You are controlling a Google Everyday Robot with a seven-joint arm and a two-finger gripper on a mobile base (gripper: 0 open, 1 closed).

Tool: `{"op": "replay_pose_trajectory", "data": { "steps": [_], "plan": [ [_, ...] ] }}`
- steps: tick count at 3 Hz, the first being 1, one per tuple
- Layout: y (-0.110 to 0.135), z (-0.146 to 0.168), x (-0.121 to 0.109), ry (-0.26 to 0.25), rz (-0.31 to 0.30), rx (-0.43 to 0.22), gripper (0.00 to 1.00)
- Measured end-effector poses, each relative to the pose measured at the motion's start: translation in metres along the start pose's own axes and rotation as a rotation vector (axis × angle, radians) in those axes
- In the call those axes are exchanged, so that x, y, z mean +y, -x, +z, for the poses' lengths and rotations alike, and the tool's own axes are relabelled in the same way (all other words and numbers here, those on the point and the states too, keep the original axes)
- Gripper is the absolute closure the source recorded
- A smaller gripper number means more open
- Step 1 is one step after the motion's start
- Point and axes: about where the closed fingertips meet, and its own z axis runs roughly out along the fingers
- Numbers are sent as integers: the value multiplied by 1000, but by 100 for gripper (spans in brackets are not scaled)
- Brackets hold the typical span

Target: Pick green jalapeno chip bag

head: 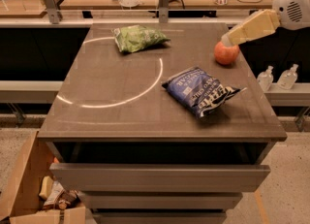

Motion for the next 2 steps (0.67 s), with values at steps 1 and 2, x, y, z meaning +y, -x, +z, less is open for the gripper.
{"op": "replay_pose_trajectory", "data": {
  "steps": [1,2],
  "plan": [
    [13,17,6,13,12,-54,0],
    [32,39,8,40,16,-120,0]
  ]
}}
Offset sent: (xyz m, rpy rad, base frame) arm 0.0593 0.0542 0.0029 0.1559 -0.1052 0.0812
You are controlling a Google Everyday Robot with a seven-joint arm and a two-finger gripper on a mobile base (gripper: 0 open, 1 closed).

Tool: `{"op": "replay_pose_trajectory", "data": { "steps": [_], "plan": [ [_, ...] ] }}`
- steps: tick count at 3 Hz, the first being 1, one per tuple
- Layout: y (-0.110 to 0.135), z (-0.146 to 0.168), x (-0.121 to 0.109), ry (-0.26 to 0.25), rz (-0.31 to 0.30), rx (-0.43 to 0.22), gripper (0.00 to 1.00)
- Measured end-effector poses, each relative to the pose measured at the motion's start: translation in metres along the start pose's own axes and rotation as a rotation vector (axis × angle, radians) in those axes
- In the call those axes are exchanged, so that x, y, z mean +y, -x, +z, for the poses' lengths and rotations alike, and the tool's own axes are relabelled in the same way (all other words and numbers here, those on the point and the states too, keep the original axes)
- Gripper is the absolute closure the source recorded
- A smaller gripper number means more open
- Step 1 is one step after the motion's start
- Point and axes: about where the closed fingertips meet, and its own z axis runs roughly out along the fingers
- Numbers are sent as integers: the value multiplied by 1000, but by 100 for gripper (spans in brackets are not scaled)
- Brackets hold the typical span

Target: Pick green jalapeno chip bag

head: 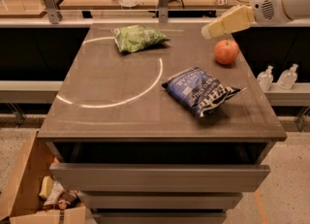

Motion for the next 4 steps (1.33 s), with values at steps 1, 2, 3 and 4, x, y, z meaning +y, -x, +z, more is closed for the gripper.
{"op": "replay_pose_trajectory", "data": {
  "steps": [1,2,3,4],
  "plan": [
    [12,42,10,47,-21,-70,0],
    [5,116,26,83,-74,-104,0],
    [-8,165,33,89,-111,-90,0],
    [-18,222,29,85,-94,-62,0]
  ]
}}
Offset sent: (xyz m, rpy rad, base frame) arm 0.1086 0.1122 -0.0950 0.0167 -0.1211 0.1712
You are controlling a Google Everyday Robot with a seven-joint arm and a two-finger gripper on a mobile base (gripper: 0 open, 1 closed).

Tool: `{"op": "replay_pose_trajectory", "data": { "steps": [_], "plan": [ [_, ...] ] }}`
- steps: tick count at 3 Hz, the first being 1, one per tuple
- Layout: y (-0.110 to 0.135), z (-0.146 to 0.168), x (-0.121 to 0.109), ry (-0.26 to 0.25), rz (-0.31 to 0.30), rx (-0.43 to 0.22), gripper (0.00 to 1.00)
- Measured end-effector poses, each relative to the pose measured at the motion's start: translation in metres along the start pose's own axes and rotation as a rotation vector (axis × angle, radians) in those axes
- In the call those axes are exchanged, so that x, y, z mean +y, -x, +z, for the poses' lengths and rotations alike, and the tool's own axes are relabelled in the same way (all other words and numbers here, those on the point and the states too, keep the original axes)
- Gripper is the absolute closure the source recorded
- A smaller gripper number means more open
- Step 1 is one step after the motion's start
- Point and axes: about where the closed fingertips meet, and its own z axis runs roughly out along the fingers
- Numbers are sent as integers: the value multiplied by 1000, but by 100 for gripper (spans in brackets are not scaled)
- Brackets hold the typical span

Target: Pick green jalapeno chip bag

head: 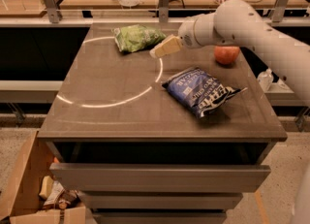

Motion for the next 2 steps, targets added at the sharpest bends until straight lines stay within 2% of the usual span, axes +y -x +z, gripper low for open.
{"op": "replay_pose_trajectory", "data": {
  "steps": [1,2],
  "plan": [
    [-3,62,-10,17,114,20,0],
    [-2,88,-16,23,179,30,0]
  ]
}}
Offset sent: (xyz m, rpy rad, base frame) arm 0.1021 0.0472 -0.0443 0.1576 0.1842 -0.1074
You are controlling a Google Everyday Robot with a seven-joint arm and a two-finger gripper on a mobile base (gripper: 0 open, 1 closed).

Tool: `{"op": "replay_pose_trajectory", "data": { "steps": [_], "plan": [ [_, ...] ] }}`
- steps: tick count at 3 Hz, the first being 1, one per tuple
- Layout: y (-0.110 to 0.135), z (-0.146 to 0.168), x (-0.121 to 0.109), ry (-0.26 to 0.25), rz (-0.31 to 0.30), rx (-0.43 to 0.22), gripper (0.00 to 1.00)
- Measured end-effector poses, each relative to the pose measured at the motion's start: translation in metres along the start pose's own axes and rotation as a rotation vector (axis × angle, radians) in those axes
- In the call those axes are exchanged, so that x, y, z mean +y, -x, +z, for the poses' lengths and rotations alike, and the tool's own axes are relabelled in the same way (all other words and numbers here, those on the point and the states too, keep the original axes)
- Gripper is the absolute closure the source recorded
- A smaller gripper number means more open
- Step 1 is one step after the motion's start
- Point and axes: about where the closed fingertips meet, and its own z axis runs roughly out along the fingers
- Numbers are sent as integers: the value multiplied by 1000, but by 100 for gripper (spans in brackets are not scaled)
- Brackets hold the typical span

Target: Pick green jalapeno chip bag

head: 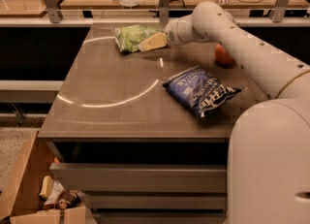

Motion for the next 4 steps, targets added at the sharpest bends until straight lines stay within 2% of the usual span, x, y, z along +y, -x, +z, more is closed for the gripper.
{"op": "replay_pose_trajectory", "data": {
  "steps": [1,2,3,4],
  "plan": [
    [7,17,0,21,29,-17,18],
    [15,22,4,54,20,-34,41],
    [31,7,11,112,-28,-65,72],
    [41,-26,6,137,-43,-96,95]
  ]
}}
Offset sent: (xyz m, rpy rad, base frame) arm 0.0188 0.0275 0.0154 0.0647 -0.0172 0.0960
